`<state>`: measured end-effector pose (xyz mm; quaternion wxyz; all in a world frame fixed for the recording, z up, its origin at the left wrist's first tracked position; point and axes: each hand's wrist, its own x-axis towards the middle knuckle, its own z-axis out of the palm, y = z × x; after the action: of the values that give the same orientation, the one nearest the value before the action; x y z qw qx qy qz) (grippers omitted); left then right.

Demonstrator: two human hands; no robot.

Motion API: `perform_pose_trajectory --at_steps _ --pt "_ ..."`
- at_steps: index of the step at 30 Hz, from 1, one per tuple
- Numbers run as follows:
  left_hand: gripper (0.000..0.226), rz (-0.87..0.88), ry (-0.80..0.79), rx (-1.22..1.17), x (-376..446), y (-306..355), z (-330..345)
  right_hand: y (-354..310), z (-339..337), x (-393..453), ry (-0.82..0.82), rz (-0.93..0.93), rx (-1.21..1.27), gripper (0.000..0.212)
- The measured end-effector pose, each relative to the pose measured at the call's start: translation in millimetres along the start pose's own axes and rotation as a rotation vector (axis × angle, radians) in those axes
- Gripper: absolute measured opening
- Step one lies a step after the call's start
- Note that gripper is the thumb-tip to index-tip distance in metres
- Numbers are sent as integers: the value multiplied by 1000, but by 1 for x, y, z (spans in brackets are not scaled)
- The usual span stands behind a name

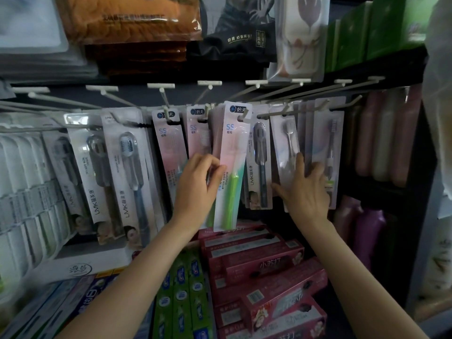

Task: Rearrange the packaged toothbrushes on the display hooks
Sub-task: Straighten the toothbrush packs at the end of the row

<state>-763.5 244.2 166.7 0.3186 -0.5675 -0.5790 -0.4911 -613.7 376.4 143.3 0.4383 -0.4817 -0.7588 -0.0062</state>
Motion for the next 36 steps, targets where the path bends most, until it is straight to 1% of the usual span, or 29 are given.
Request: perform_pose_trajectory --at_steps 2,3,4,5,7,8,10,13,15,18,20,22,25,28,29,31,32,33,34,36 --pt "15 -3 -7 6 0 0 -1 -4 6 -10 182 -156 156 69" --pt "14 -9 -8 11 -1 1 -1 -8 9 -12 206 -201 257 64" --pt "13 -16 -8 15 -1 2 -1 -12 13 -11 174 -206 350 65" --pt "13 -26 -9 14 -2 4 1 -18 16 -9 109 -181 434 69" --pt "14 -39 -15 15 -2 6 2 -29 22 -1 -33 -93 597 78" --pt "14 -40 -19 21 -2 6 2 -33 25 3 -85 -52 662 77" --pt "14 -27 -20 36 -1 5 -1 -37 31 9 -127 8 731 69" --pt "13 -3 -20 58 1 3 -7 -30 27 10 -124 69 787 56" --pt "13 -2 -21 65 2 2 -7 -20 18 5 -110 25 759 52" --pt "13 -18 -21 45 0 3 -3 -5 0 4 -29 -65 680 52" --pt "13 -35 -26 13 -1 5 -1 3 -11 8 18 -102 633 54" --pt "13 -42 -34 6 -2 6 0 11 -22 14 19 -149 609 59" --pt "13 -37 -29 16 0 4 -1 18 -37 21 -59 -214 533 59" --pt "12 -25 -12 27 -1 3 0 20 -50 25 -145 -205 452 57" --pt "12 -30 -8 24 -1 4 1 20 -53 27 -180 -213 392 57" --pt "13 -40 -1 3 -2 6 2 19 -56 26 -308 -271 152 60" --pt "13 -43 3 -5 -2 7 3 20 -54 23 -355 -281 83 60" --pt "13 -48 6 -9 -3 7 3 23 -51 18 -372 -249 100 60" --pt "13 -54 9 -11 -3 8 3 27 -47 14 -365 -185 171 60" --pt "13 -65 15 -19 -4 7 3 35 -41 -3 -279 -87 393 57"
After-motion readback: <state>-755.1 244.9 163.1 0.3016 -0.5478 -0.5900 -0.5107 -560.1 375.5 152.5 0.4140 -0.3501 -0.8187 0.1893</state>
